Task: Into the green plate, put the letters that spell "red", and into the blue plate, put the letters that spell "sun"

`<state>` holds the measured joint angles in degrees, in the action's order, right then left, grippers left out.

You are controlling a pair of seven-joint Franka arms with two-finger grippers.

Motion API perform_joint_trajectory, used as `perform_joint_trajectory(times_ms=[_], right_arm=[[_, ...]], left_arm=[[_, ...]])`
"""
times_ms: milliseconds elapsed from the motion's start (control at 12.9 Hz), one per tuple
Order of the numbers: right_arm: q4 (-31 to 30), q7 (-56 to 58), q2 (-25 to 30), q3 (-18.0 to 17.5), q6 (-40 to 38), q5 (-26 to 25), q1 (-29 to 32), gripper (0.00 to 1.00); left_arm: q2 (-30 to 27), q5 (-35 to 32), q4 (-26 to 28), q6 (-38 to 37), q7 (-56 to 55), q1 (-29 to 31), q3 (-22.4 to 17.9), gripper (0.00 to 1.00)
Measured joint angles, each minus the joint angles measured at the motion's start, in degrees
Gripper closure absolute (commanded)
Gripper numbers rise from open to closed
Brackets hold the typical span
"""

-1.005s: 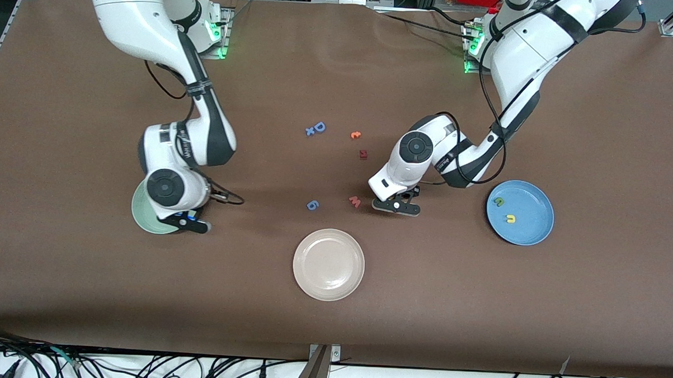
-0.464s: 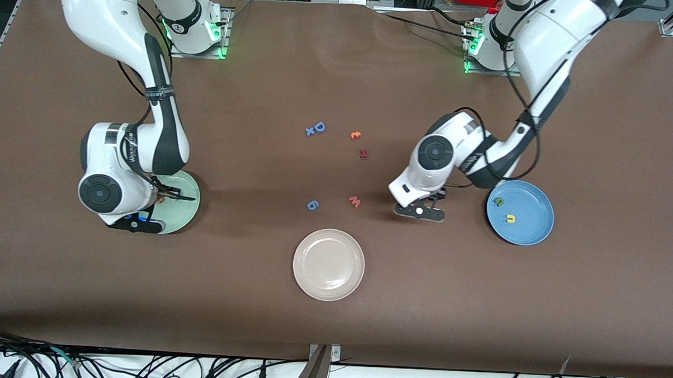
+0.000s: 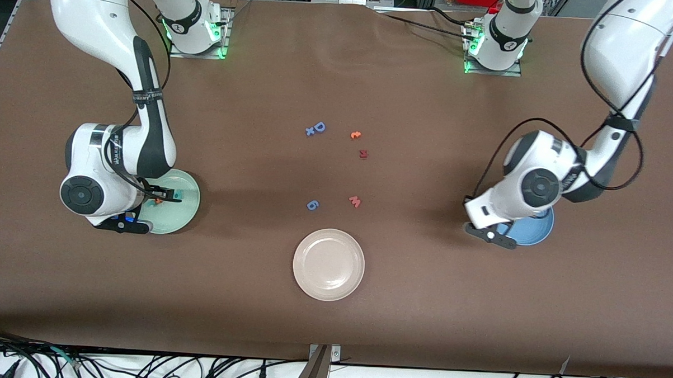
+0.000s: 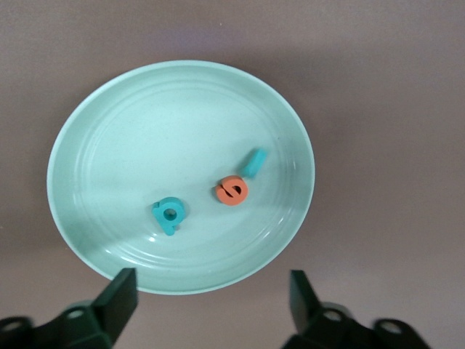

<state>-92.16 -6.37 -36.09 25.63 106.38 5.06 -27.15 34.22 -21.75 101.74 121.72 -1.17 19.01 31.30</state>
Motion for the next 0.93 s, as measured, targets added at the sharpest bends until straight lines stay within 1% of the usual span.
perform_joint_trajectory(times_ms=[309, 464, 541, 618, 928], right_arm=[[1.4, 0.0, 0.0, 0.0, 0.0, 0.0, 0.0, 0.00], [2.8, 0.0, 0.1, -0.1, -0.5, 0.0, -0.2, 0.00], [3.2, 0.0, 0.1, -0.2, -0.8, 0.0, -0.4, 0.00], [3.5, 0.0, 0.2, -0.2, -1.1, 0.0, -0.5, 0.00], [3.7, 0.0, 1.0, -0.1, -2.2, 0.0, -0.3, 0.00]], left_arm=[[0.4, 0.0, 1.3, -0.5, 11.1, 8.1, -0.5, 0.83], [1.1, 0.0, 3.4, -0.6, 13.2, 10.4, -0.6, 0.80], [1.4, 0.0, 4.5, -0.6, 13.3, 11.2, -0.6, 0.54], [1.8, 0.0, 5.2, -0.5, 13.4, 12.0, -0.6, 0.01], [2.0, 0.0, 4.9, -0.6, 13.6, 12.6, -0.3, 0.00]])
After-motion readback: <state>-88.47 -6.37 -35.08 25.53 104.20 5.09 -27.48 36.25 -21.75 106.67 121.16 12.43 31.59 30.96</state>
